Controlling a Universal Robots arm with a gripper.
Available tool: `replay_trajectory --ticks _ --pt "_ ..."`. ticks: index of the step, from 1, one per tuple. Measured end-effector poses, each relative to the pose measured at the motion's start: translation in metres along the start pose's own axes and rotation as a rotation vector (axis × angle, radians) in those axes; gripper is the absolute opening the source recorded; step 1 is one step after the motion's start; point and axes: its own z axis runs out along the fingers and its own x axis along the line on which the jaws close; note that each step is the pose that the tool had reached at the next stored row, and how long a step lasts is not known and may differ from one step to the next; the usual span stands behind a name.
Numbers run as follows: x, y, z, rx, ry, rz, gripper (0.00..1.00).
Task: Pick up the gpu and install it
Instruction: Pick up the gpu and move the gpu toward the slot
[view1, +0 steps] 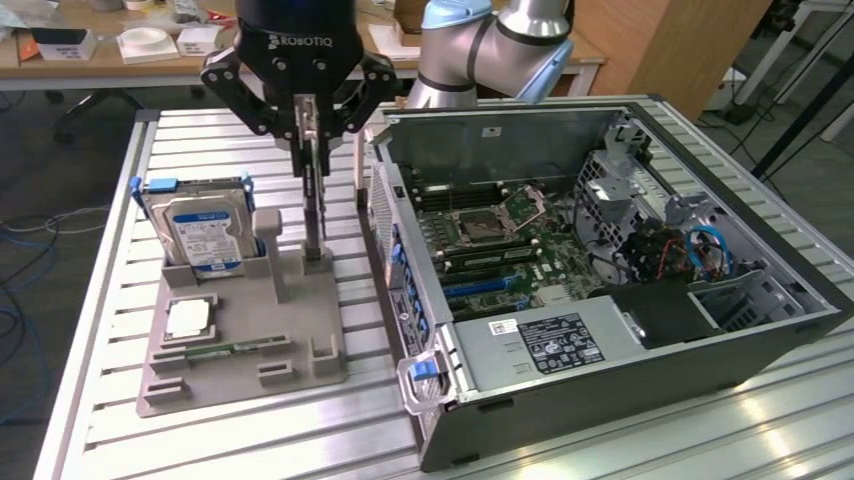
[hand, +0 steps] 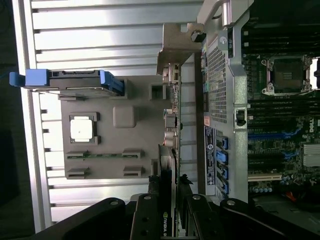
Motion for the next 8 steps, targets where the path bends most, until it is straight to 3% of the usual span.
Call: replay_trajectory --ticks 8 --pt "-0.0094 0.0007 0.0002 -0.0001 0.0000 0.000 0.26"
